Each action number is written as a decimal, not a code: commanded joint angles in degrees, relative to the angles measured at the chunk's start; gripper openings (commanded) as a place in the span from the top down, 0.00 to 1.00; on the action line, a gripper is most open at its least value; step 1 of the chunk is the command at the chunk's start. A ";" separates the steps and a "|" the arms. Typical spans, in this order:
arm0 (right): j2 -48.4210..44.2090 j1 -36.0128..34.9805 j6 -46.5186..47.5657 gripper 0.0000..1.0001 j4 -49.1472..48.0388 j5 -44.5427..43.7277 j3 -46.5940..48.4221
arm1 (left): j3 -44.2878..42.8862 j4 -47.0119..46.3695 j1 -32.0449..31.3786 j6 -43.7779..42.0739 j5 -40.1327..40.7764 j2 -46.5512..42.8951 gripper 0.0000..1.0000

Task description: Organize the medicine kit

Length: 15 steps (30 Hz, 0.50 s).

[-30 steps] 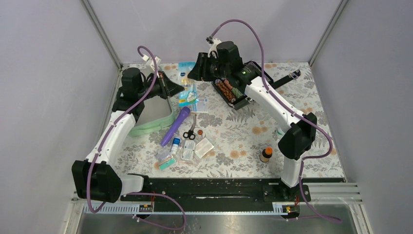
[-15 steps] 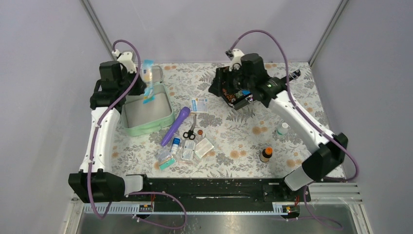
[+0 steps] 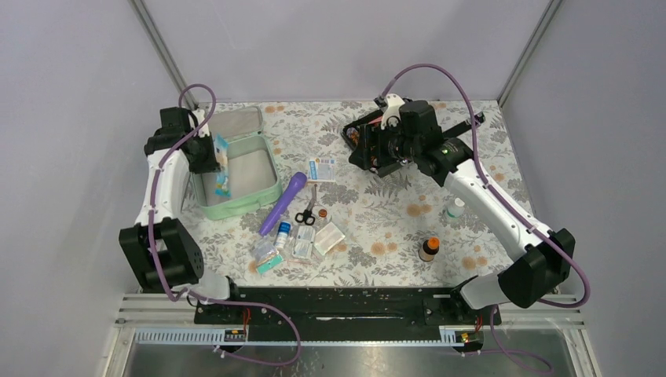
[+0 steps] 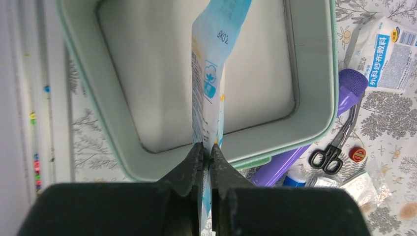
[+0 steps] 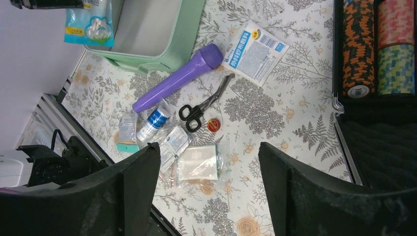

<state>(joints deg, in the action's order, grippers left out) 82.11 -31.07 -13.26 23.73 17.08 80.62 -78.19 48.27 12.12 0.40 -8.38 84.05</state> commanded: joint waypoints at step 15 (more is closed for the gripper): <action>-3.93 2.76 -0.23 0.21 -0.78 0.03 -2.89 | -0.16 -4.51 5.95 -4.34 0.55 15.62 1.00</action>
<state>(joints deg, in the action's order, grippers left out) 79.09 -28.73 -13.32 23.79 17.04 77.47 -77.84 45.93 17.96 -2.17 -11.03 98.30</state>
